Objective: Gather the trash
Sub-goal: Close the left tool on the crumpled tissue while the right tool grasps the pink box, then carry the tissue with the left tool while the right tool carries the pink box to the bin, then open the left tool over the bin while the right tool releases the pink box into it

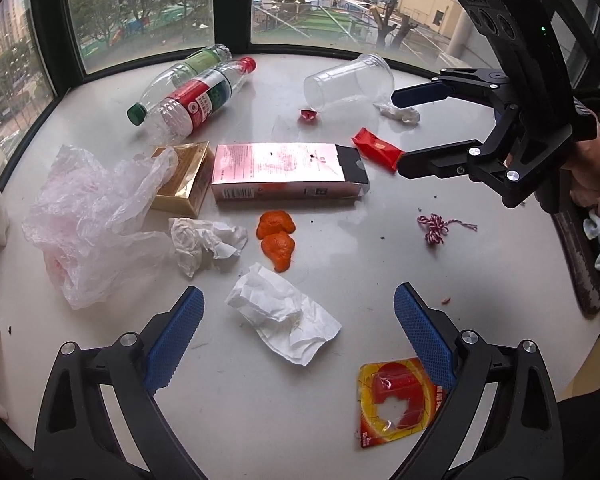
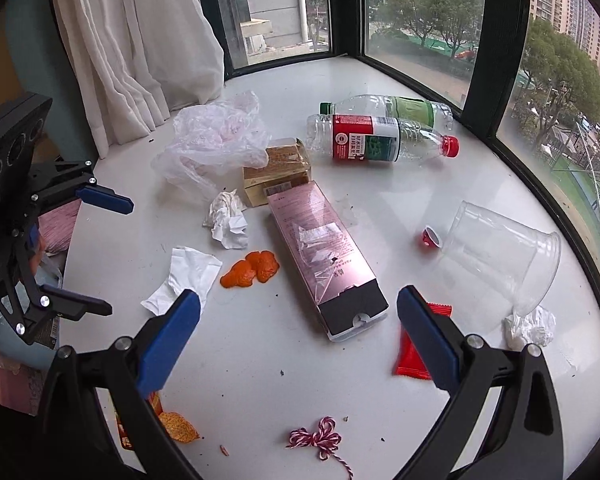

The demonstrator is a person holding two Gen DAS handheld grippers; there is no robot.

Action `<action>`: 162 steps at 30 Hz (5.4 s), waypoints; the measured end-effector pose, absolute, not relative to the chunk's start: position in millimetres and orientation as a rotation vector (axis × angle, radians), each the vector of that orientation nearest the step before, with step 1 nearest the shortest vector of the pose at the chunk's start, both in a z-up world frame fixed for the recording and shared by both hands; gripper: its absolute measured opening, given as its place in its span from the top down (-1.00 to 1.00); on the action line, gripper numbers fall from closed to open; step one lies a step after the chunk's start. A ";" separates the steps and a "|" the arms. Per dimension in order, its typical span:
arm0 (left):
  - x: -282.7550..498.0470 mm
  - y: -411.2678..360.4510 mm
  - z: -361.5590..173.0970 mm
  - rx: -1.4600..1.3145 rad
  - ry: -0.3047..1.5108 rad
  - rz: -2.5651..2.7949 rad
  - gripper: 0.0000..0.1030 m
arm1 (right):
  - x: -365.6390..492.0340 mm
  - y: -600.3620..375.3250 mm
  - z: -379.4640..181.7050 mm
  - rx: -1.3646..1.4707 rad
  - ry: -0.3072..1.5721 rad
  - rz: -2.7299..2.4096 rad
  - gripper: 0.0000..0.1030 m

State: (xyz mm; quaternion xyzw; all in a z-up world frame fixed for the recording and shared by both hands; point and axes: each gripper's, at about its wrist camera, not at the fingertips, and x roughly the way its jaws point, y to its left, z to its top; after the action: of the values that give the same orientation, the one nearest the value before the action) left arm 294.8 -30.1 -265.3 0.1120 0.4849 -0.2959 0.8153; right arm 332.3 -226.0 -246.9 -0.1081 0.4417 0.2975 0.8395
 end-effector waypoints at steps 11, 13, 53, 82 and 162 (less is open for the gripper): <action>320.4 -21.7 -309.0 0.191 1.099 -0.607 -0.53 | 382.1 -210.9 -294.2 -0.290 1.005 0.693 -0.87; 324.1 -21.0 -313.9 0.182 1.102 -0.603 -0.51 | 385.1 -207.0 -297.8 -0.303 1.004 0.702 -0.87; 328.4 -20.8 -325.9 0.152 1.118 -0.557 0.76 | 397.1 -180.6 -330.3 -0.415 1.039 0.726 -0.11; 258.7 -11.1 -234.3 0.101 1.033 -0.563 0.76 | 280.4 -203.9 -214.0 -0.198 0.987 0.632 -0.10; -81.5 302.6 -234.6 -0.208 1.142 0.068 0.76 | 27.7 180.1 -256.4 -0.683 1.108 1.301 -0.10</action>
State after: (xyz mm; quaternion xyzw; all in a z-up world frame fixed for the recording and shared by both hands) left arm -81.5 302.6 -234.6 -0.0982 0.5393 0.0321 0.8358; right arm 27.7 180.1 -256.4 -0.2952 0.4792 0.5625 0.6056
